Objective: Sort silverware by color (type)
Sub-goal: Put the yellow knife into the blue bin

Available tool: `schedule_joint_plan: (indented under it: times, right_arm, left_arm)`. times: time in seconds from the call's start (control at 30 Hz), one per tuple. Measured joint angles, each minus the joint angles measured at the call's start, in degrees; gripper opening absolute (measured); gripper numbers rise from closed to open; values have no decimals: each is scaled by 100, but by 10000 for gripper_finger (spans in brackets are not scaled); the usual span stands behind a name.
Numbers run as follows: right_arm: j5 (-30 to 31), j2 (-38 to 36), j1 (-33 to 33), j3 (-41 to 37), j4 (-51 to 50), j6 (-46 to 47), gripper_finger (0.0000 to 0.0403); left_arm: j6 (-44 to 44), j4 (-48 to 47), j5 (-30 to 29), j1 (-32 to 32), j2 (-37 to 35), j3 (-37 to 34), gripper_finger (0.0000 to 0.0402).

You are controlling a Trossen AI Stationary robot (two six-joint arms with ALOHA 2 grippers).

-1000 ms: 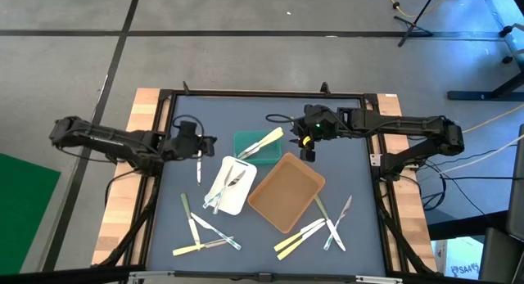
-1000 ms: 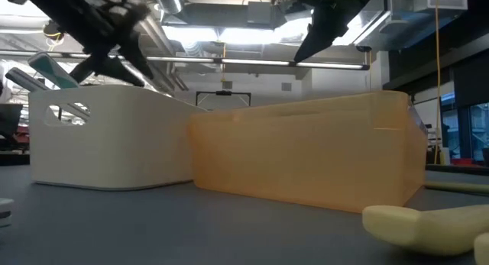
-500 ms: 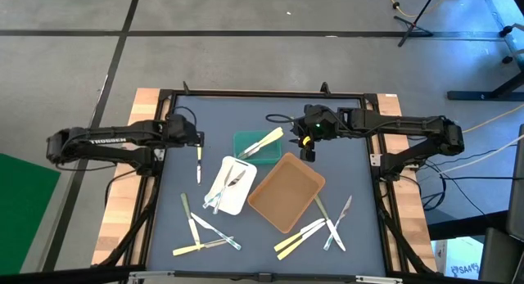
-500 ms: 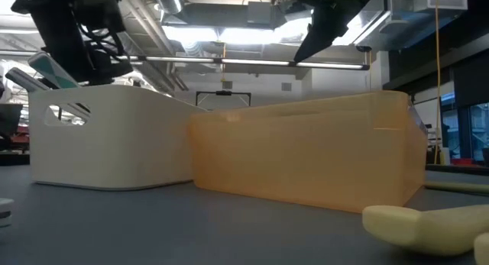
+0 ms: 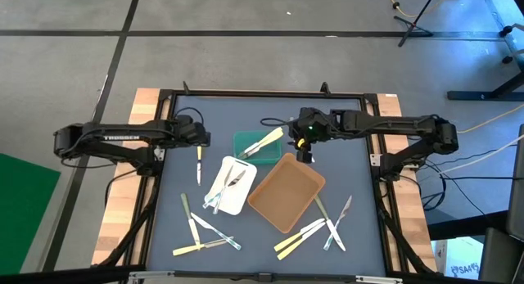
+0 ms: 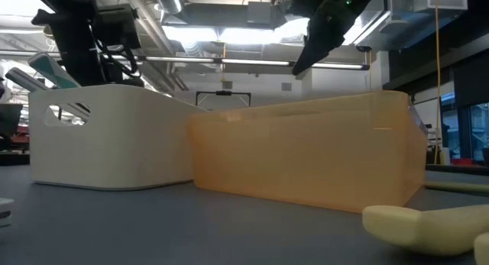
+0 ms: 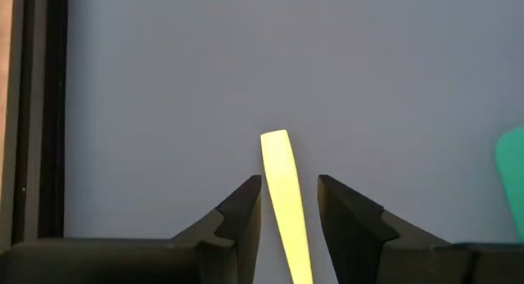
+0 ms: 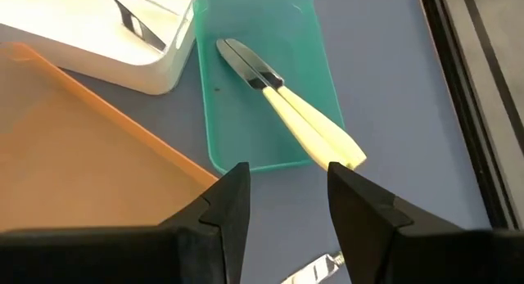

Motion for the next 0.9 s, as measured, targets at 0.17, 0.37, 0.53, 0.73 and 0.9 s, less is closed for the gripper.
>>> schedule_joint_plan:
  times: [0.17, 0.37, 0.53, 0.73, 0.9]
  right_arm:
    - [-2, 75, 0, 0, 25, 0, 150]
    - [-2, 86, -1, 0, 12, 0, 150]
    - [-2, 86, 0, 0, 12, 0, 150]
    - [-4, 86, 0, 0, 12, 0, 150]
    - [-4, 86, 0, 0, 10, 0, 150]
  left_arm:
    - [-2, 197, 3, 0, 430, 0, 114]
    - [-2, 379, 33, 0, 958, -1, 114]
    - [-2, 499, 36, 0, 1305, -2, 114]
    - [-3, 655, 38, 0, 1593, -2, 114]
    - [-4, 690, 51, 0, 1845, -2, 114]
